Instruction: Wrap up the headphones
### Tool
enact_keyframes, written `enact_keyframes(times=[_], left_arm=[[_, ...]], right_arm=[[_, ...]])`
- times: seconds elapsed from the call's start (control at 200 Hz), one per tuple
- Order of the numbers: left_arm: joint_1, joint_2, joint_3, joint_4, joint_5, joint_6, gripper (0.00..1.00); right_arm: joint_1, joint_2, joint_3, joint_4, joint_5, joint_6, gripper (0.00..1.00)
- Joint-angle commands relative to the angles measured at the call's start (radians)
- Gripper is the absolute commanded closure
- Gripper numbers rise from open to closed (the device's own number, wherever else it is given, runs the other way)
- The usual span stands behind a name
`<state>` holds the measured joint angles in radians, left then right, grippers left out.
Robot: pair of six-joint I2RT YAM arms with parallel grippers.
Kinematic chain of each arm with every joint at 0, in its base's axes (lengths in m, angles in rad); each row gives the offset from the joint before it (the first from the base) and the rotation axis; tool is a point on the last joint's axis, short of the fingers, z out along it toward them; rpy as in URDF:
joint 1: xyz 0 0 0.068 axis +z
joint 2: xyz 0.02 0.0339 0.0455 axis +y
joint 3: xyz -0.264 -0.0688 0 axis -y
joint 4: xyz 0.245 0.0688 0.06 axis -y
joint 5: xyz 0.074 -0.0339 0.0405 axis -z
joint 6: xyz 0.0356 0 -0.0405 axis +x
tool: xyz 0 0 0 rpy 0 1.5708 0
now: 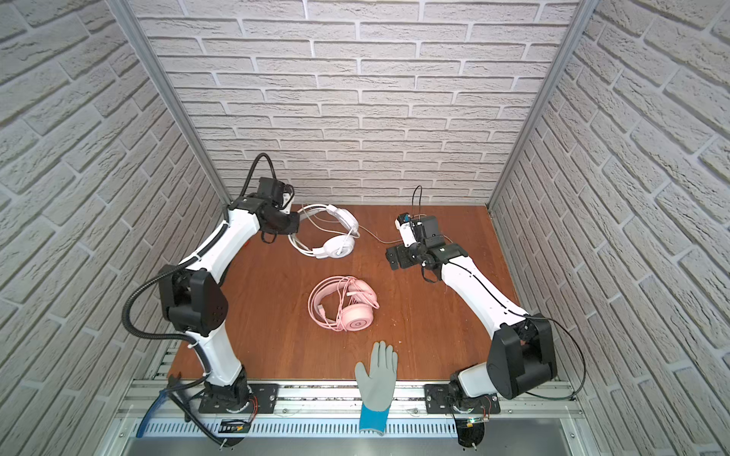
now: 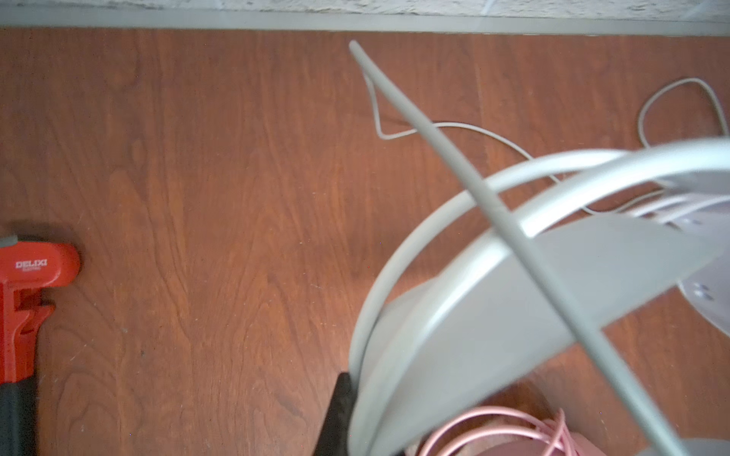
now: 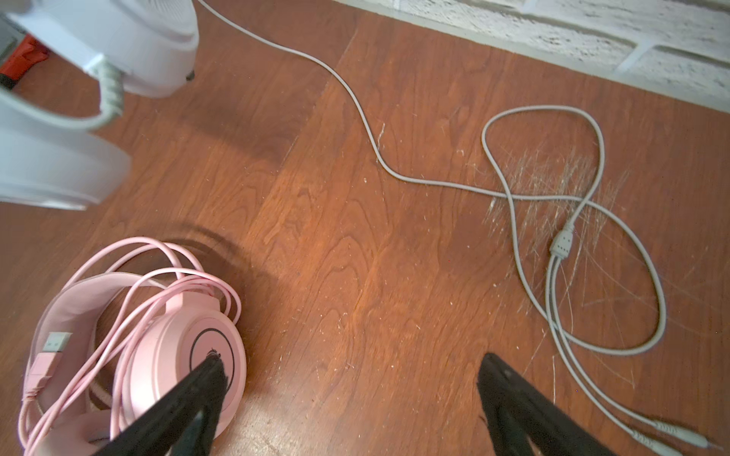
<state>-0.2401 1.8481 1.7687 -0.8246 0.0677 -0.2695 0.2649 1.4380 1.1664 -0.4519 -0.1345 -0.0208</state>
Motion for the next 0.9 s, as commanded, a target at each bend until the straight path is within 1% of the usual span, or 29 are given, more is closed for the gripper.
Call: enact_keyframes(times=[0.0, 0.065, 0.13, 0.22, 0.265, 0.33, 0.38, 0.45, 0.52, 0.66, 0.755, 0.895], left_arm=[[-0.010, -0.060, 0.063, -0.058, 0.082, 0.082, 1.00], [-0.009, -0.075, 0.076, -0.065, 0.140, 0.095, 1.00], [-0.011, -0.096, 0.083, -0.069, 0.203, 0.115, 1.00], [-0.022, -0.118, 0.104, -0.098, 0.254, 0.164, 1.00], [-0.025, -0.125, 0.122, -0.118, 0.273, 0.179, 1.00], [-0.027, -0.131, 0.144, -0.142, 0.295, 0.188, 1.00], [-0.031, -0.132, 0.166, -0.160, 0.301, 0.187, 1.00], [-0.037, -0.131, 0.196, -0.179, 0.316, 0.181, 1.00], [-0.043, -0.136, 0.218, -0.183, 0.350, 0.173, 1.00], [-0.054, -0.145, 0.256, -0.171, 0.403, 0.147, 1.00], [-0.063, -0.136, 0.284, -0.181, 0.429, 0.142, 1.00], [-0.086, -0.121, 0.307, -0.206, 0.423, 0.149, 1.00]], right_arm=[[-0.018, 0.009, 0.051, 0.115, -0.106, -0.089, 0.00], [-0.038, 0.045, 0.070, 0.138, -0.131, -0.083, 0.00], [-0.067, 0.085, 0.098, 0.144, -0.187, -0.063, 0.00], [-0.099, 0.134, 0.116, 0.185, -0.262, -0.032, 0.00], [-0.102, 0.163, 0.129, 0.197, -0.299, -0.042, 0.00], [-0.101, 0.211, 0.153, 0.204, -0.382, -0.074, 0.00], [-0.101, 0.249, 0.179, 0.196, -0.398, -0.067, 0.00], [-0.101, 0.298, 0.201, 0.202, -0.384, -0.050, 0.00], [-0.097, 0.325, 0.203, 0.233, -0.396, -0.043, 0.00], [-0.060, 0.320, 0.121, 0.416, -0.463, -0.038, 0.00], [-0.020, 0.305, 0.042, 0.605, -0.502, -0.029, 0.00], [0.031, 0.312, -0.042, 0.909, -0.531, 0.059, 0.00]])
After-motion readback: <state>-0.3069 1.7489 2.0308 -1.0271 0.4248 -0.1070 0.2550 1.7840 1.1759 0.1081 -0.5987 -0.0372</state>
